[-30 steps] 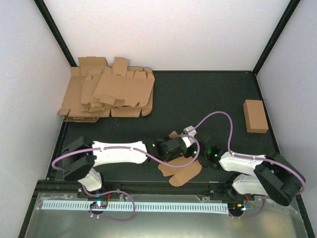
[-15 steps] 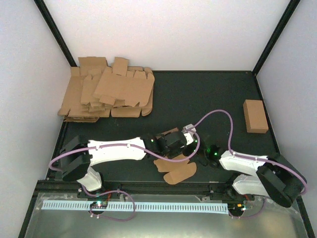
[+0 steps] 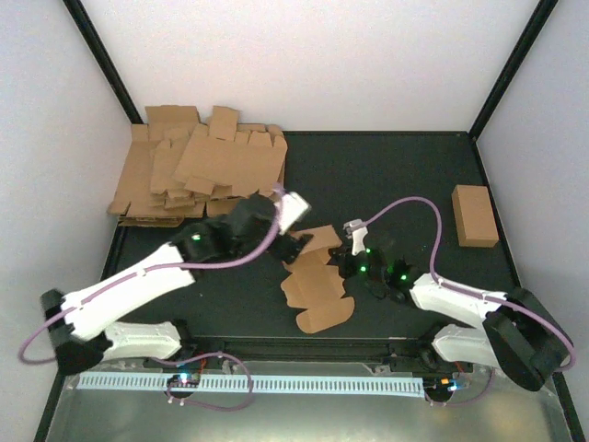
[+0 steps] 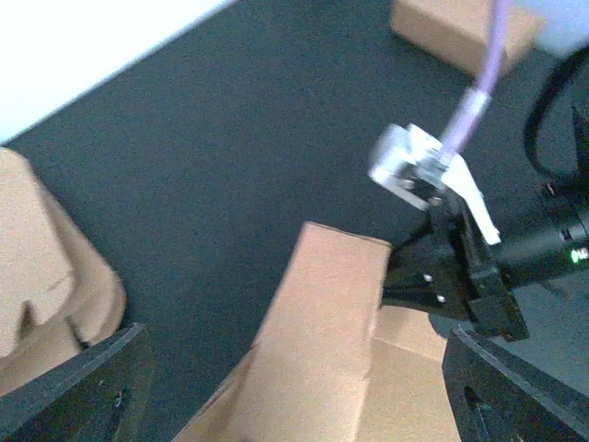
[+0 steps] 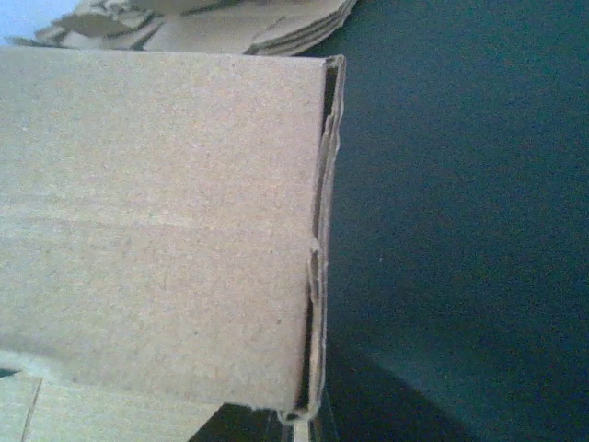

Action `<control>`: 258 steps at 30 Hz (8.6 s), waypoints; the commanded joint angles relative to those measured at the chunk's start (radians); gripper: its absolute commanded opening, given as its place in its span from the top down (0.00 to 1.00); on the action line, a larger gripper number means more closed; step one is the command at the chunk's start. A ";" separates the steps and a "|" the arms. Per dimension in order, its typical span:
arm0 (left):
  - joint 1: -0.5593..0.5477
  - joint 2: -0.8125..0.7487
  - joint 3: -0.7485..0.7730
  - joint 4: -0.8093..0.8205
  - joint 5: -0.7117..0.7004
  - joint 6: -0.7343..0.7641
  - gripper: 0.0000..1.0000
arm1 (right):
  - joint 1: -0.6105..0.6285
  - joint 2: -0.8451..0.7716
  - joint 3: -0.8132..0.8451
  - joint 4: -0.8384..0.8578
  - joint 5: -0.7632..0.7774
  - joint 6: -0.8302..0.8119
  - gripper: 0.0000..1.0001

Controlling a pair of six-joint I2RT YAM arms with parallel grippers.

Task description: Fold the paper box

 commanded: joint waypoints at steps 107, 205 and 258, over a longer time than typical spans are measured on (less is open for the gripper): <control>0.451 -0.366 -1.105 1.363 0.595 -0.493 0.13 | -0.187 0.253 -0.156 0.623 -0.348 0.179 0.94; 0.430 -0.671 -1.260 1.548 0.675 -0.741 0.99 | -0.016 -0.058 -0.099 0.707 -0.151 0.249 0.69; 0.417 -0.526 -1.177 1.949 0.830 -0.923 0.99 | -0.016 -0.108 -0.049 0.739 -0.215 0.250 0.95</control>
